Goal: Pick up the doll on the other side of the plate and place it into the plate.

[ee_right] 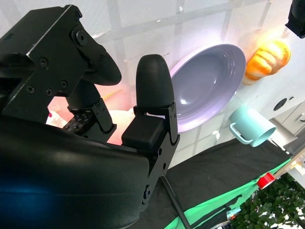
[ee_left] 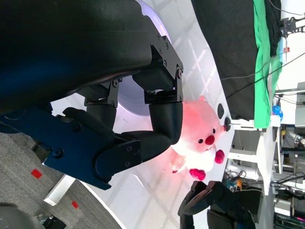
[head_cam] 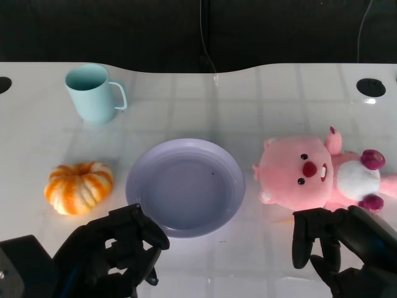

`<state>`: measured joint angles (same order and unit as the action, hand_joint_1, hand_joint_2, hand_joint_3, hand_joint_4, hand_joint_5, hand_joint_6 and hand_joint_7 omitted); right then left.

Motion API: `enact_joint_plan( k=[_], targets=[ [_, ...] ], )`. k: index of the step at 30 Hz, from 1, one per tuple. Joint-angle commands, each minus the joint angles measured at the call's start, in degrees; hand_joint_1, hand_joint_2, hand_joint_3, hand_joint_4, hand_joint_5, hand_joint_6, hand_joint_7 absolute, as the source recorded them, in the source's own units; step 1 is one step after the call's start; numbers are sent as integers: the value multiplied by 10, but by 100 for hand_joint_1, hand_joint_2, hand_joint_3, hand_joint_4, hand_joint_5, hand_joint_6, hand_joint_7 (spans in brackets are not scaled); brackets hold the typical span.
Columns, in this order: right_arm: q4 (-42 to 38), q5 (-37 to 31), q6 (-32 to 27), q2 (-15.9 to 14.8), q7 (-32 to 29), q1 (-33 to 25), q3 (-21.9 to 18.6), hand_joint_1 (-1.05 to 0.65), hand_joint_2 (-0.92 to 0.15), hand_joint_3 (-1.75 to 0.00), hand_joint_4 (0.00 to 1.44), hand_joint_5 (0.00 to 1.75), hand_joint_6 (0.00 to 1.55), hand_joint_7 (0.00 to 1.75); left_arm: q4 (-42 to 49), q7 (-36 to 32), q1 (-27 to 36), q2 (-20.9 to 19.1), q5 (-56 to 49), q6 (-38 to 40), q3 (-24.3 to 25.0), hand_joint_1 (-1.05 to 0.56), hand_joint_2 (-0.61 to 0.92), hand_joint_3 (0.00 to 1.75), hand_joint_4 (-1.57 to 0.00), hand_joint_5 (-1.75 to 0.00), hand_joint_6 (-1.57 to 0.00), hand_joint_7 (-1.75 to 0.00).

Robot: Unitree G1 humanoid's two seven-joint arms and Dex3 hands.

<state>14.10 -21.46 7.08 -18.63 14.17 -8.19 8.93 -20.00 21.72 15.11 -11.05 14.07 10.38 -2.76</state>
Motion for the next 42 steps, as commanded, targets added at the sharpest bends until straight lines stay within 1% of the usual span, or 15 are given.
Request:
enact_joint_plan(
  k=[1,7,11,23,26,30,31,34,35,36,37,39,41,42],
  targets=[
    [1,2,-7,-8,3,4,-3,5,-28,-141,88,175,81,149,3,3,-2,-9,-3,-3,2,-35,68,93,-59,-175,-66,-140],
    [-3,5,0,-8,2,5,-3,6,-29,-140,88,175,81,149,0,1,-1,-10,-5,0,2,-35,68,93,-59,-175,-67,-140],
    [8,4,-18,-7,8,4,-3,6,-30,-139,88,175,80,148,0,1,-1,-10,-3,1,3,-35,68,93,-58,-175,-66,-140],
    [10,2,-19,-6,6,5,-2,8,-30,-139,88,175,80,146,-1,3,-2,-11,-1,2,4,-35,68,92,-60,-175,-67,-140],
    [11,1,-22,-6,7,5,-1,8,-30,-139,87,175,81,143,0,3,-3,-10,1,3,4,-35,68,92,-60,-175,-66,-140],
    [9,15,-23,-2,7,6,-5,10,-30,-140,86,171,83,132,-1,1,-4,-11,0,4,4,-35,68,91,-60,-175,-66,-141],
    [9,19,-23,-1,7,7,-7,8,-32,-138,86,164,83,125,-1,1,-4,-11,0,5,5,-35,68,91,-60,-175,-66,-141],
    [13,39,-32,5,7,10,-16,6,-38,-129,83,148,81,112,3,1,-5,-12,-2,3,6,-35,69,91,-60,-175,-66,-141],
    [22,46,-47,10,8,10,-19,6,-39,-125,82,144,80,109,4,2,-6,-12,-2,4,7,-35,69,91,-60,-175,-66,-141],
    [32,55,-60,16,9,10,-24,6,-43,-117,80,138,77,104,4,2,-7,-12,-2,4,7,-35,69,91,-59,-175,-66,-141],
    [39,64,-66,22,6,10,-28,6,-47,-105,76,130,74,96,5,2,-7,-13,-2,5,7,-35,69,91,-59,-175,-66,-141],
    [49,86,-76,32,3,12,-38,4,-55,-85,72,119,70,84,6,3,-8,-14,-3,4,7,-35,69,91,-58,-175,-65,-141],
    [59,101,-89,40,-1,15,-48,1,-57,-77,69,113,64,76,6,2,-9,-14,-3,5,7,-35,69,90,-58,-175,-65,-141],
    [62,105,-94,43,-3,16,-51,-2,-59,-74,66,109,59,71,6,2,-9,-15,-3,5,7,-35,69,90,-57,-175,-65,-141]
  ],
)
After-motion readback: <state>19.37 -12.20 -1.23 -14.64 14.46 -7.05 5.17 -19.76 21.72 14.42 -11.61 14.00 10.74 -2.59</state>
